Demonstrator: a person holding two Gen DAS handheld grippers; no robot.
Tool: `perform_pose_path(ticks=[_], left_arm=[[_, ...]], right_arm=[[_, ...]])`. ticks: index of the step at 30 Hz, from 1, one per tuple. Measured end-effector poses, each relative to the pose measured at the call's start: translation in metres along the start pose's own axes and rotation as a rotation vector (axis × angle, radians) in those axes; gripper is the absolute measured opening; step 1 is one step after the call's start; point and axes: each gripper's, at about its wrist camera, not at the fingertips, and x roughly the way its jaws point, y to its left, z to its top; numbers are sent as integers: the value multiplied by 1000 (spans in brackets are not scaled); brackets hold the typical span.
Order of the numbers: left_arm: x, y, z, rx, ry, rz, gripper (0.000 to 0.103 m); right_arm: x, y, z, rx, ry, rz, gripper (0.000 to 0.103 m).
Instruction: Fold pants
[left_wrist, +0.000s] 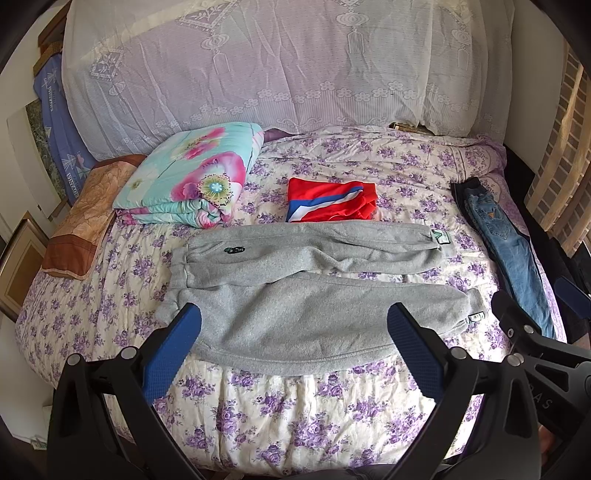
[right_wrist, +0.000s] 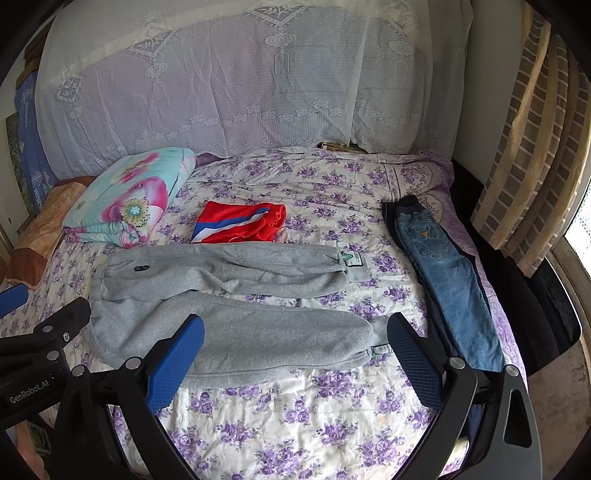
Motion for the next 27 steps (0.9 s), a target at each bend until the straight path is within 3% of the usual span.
perform_pose_path(ticks=[27], left_arm=[[0, 1, -4, -2, 3, -2, 98]], right_arm=[[-2, 12, -3, -9, 3, -2, 99]])
